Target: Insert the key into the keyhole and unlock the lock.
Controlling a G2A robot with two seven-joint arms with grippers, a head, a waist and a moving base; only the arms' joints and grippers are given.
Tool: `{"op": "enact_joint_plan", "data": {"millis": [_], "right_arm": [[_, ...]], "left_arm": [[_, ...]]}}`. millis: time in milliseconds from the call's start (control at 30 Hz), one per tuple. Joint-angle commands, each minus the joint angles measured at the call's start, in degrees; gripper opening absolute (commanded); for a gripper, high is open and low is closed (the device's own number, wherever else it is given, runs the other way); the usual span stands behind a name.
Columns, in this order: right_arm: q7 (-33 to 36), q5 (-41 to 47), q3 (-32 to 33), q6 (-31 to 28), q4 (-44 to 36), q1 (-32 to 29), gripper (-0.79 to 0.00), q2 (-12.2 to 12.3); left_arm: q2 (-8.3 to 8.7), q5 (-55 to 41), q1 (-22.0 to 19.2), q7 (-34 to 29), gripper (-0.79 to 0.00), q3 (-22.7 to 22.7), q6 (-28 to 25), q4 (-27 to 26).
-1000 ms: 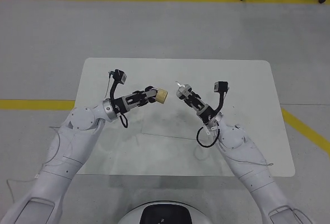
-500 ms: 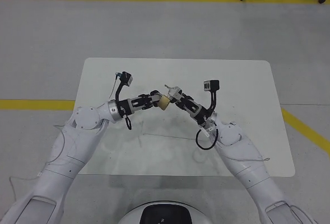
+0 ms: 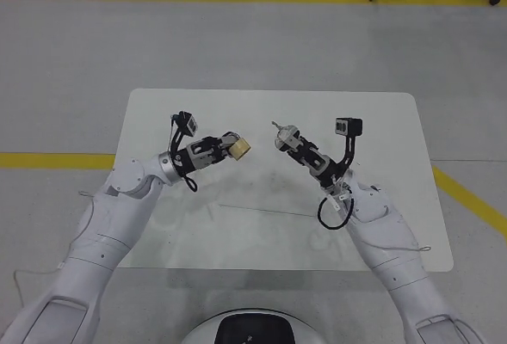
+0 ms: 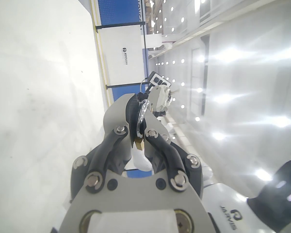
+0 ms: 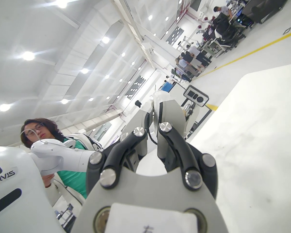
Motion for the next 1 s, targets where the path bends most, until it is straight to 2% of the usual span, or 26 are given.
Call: {"op": "enact_joint_plan", "data": {"millis": [0,100,200,600,800,833,900,967], "right_arm": [[-1.8,-3.0,1.8,0.6,-2.2,-1.4,-0.785,0.3],[-5.9,-10.2,5.0,1.5,-5.4,-3.4,-0.785,0.8],[-9.4,-13.2,7.3,1.4,-8.9,-6.3,-0.785,1.1],[-9.9,-13.8,7.7,1.6,-9.5,-6.8,-0.785,1.2],[-10.7,-14.5,8.4,2.6,-9.9,-7.2,-0.785,1.3],[-11.0,-13.8,9.0,2.6,-10.7,-8.0,-0.785,1.3],[-11.9,-6.5,10.1,2.7,-12.7,-10.2,-0.785,1.4],[-7.3,-2.1,11.2,7.2,-14.3,-12.0,-0.785,1.9]], "left_arm": [[-0.33,-3.9,-0.8,-1.5,-0.785,0.2,2.8,1.9],[-0.85,-6.4,-2.2,-3.5,-0.785,1.1,5.0,3.6],[-1.27,-4.8,-4.0,-3.6,-0.785,2.7,7.1,4.4],[-1.29,-5.0,-3.8,-3.4,-0.785,2.7,7.2,4.3],[-2.15,-13.4,-2.0,-1.8,-0.785,3.2,16.6,2.9],[-2.34,-14.4,-2.1,-1.7,-0.785,3.5,17.8,3.1],[-2.81,-15.2,-2.5,-0.5,-0.785,4.4,18.7,3.2],[-3.38,-14.6,-3.0,0.5,-0.785,5.7,17.6,2.8]]}}
